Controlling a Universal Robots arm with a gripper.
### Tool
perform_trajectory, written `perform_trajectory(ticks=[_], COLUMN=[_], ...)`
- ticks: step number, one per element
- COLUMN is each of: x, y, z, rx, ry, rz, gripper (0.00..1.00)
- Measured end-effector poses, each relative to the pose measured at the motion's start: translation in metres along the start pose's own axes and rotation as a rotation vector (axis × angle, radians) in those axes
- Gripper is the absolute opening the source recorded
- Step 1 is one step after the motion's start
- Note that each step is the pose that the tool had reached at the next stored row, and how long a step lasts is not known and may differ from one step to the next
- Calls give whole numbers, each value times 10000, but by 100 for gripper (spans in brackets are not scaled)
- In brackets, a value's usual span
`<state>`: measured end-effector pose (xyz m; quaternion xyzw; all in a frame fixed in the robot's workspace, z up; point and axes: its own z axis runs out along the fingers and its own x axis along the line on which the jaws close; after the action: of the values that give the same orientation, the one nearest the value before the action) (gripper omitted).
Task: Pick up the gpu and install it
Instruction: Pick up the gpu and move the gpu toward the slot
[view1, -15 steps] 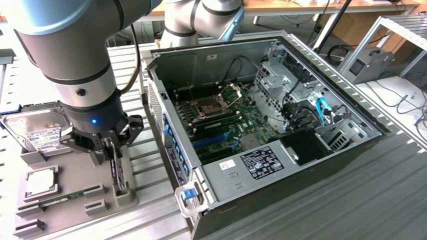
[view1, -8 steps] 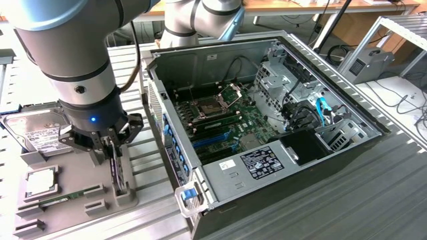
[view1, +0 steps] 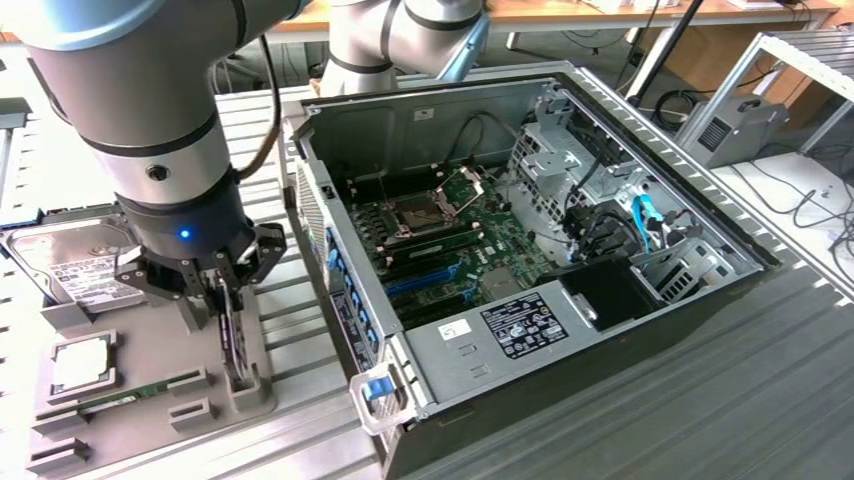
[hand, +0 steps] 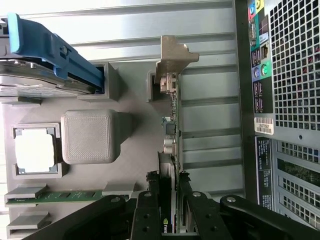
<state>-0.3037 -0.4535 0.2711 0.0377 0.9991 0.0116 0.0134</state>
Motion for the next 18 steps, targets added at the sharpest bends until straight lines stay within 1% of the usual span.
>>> perform_trajectory(ticks=[11,18], x=[-2,-3], y=[2,3], z=[-78,-111], rx=[0,0], ry=[0,0], rz=[0,0], gripper=[26,26])
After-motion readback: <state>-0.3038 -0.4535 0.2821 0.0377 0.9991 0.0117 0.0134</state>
